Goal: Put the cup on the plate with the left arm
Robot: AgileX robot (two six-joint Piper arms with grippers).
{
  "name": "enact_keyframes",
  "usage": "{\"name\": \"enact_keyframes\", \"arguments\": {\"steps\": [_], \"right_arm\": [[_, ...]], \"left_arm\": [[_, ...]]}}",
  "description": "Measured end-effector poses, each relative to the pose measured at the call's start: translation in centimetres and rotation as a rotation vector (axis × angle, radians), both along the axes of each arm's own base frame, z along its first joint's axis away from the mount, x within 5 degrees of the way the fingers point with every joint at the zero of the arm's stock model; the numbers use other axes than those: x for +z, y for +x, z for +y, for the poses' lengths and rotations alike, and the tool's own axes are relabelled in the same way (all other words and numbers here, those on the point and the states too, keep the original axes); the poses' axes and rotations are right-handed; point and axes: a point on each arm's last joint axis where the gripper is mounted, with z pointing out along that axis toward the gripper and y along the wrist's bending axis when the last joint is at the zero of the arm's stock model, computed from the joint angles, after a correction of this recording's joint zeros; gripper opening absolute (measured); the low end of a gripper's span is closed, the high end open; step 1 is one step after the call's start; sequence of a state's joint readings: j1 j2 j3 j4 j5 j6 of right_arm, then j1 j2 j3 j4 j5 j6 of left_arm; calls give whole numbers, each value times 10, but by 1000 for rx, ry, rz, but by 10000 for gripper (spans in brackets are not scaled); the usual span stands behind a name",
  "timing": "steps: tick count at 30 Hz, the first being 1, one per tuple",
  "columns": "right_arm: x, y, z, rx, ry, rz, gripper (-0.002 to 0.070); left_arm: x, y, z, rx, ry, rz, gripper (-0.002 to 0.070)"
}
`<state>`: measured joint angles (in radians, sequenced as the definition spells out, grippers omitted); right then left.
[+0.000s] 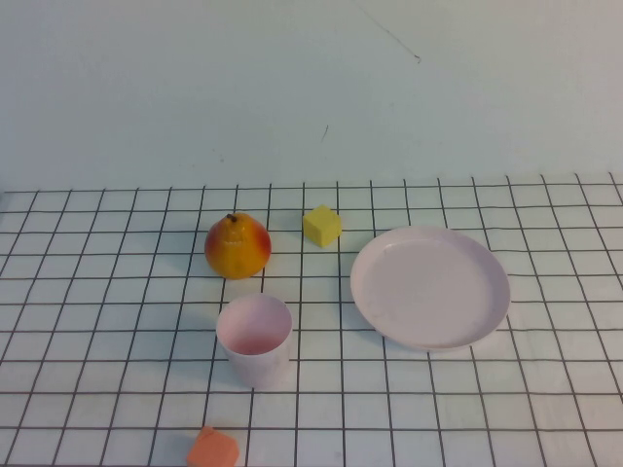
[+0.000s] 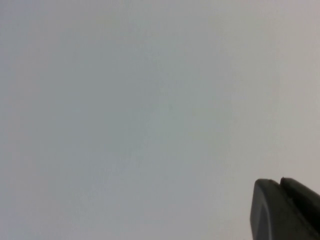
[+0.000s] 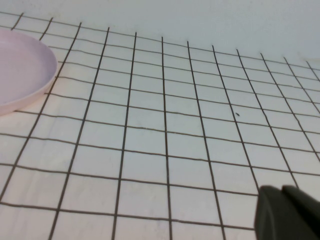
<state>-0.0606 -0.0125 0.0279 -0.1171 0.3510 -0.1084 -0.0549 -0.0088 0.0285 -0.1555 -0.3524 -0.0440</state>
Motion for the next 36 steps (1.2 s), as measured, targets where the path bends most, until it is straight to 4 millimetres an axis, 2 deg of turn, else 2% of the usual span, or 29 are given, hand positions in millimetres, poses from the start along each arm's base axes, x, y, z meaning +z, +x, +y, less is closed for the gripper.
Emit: {"name": "enact_keyframes", "arguments": {"steps": [4,6,14,17,21,27,32,36], "right_arm": [[0,0,0,0,0,0,-2],[0,0,0,0,0,0,-2],[0,0,0,0,0,0,-2],[0,0,0,0,0,0,-2],[0,0,0,0,0,0,-2],[0,0,0,0,0,0,-2],[0,0,0,0,0,0,-2],[0,0,0,0,0,0,-2]], "left_arm": [[-4,2,-1,-34,-50,66,-2],[1,1,-2,-42,-36,98,-2],[59,-17,-3,-43,20,37,-2],[68,-22,-3,-42,22,5,-2],[63,-20,-3,-44,27,55,-2],[40,-15,-5,-54,42,285,-2],[29,-15,-5,-69,6,406,-2],[33,-18,-6,-76,13,590,-2]]}}
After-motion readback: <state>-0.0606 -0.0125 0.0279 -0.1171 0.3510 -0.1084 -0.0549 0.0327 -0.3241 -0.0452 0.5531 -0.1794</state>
